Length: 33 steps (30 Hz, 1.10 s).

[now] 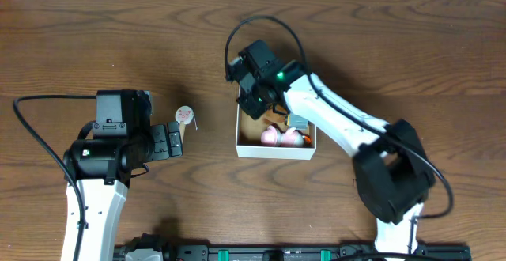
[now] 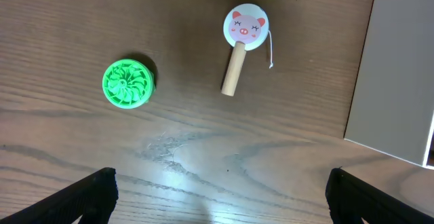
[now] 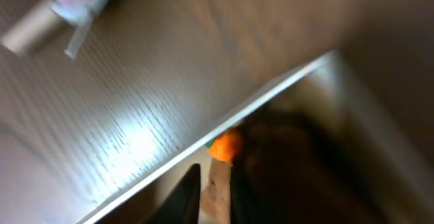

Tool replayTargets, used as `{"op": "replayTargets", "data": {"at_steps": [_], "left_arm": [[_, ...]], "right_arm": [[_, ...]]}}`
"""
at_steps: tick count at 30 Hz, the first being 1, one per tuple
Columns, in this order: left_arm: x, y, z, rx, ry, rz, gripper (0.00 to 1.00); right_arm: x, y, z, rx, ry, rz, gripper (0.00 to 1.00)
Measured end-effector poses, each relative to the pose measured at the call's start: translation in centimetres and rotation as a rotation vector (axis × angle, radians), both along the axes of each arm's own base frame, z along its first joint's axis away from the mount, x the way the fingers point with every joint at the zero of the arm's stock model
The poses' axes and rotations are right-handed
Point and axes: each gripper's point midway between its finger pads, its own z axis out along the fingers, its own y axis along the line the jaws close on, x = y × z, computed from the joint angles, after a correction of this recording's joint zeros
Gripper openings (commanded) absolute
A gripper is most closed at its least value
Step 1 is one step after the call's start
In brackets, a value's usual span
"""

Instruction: Pack container

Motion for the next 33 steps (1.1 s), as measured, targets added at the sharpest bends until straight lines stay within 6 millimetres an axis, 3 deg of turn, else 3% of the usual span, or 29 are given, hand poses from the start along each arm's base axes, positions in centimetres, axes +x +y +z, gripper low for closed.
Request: {"op": "replayTargets", "data": {"at_steps": [2, 4, 6, 9, 11, 13, 17, 21, 25, 30, 33], "left_arm": [[0.0, 0.0, 0.0, 0.0, 0.0, 0.0, 0.98], [0.0, 0.0, 0.0, 0.0, 0.0, 0.0, 0.98], [0.0, 0.0, 0.0, 0.0, 0.0, 0.0, 0.98], [-0.1, -0.2, 0.0, -0.011, 0.004, -0.005, 0.98], [-0.1, -0.5, 0.0, -0.024, 0.004, -0.011, 0.98], [-0.1, -0.7, -0.1, -0.032, 0.01, -0.017, 0.98], [0.8, -1.3, 0.1, -0.032, 0.055, -0.041, 0.98], [3.8, -1.9, 0.5, -0.016, 0.059, -0.07, 0.98], [5.9, -2.1, -1.6, -0.008, 0.102, -0.074, 0.98], [6.7, -2.2, -6.6, -0.004, 0.254, -0.075, 0.98], [6.9, -2.2, -9.3, -0.001, 0.329, -0.076, 0.98]], "right_arm": [[0.6, -0.1, 3.8, 0.041, -0.074, -0.017, 0.35], [1.2, -0.8, 8.4, 0.091, -0.163, -0.044, 0.61], [1.9, -3.0, 13.7, 0.143, -0.258, -0.12, 0.88], [2.4, -8.8, 19.5, 0.177, -0.335, -0.289, 0.98], [2.5, -13.7, 21.1, 0.166, -0.336, -0.433, 0.99], [2.4, -18.6, 20.8, 0.129, -0.292, -0.581, 0.99], [2.3, -26.4, 17.4, 0.05, -0.158, -0.82, 0.99], [1.7, -30.8, 13.5, 0.012, -0.052, -0.949, 0.99], [0.8, -32.6, 10.2, -0.009, 0.018, -1.006, 0.99], [-0.2, -32.5, 6.9, -0.021, 0.076, -1.006, 0.99], [-0.4, -32.5, 5.9, -0.026, 0.092, -1.006, 0.99]]}}
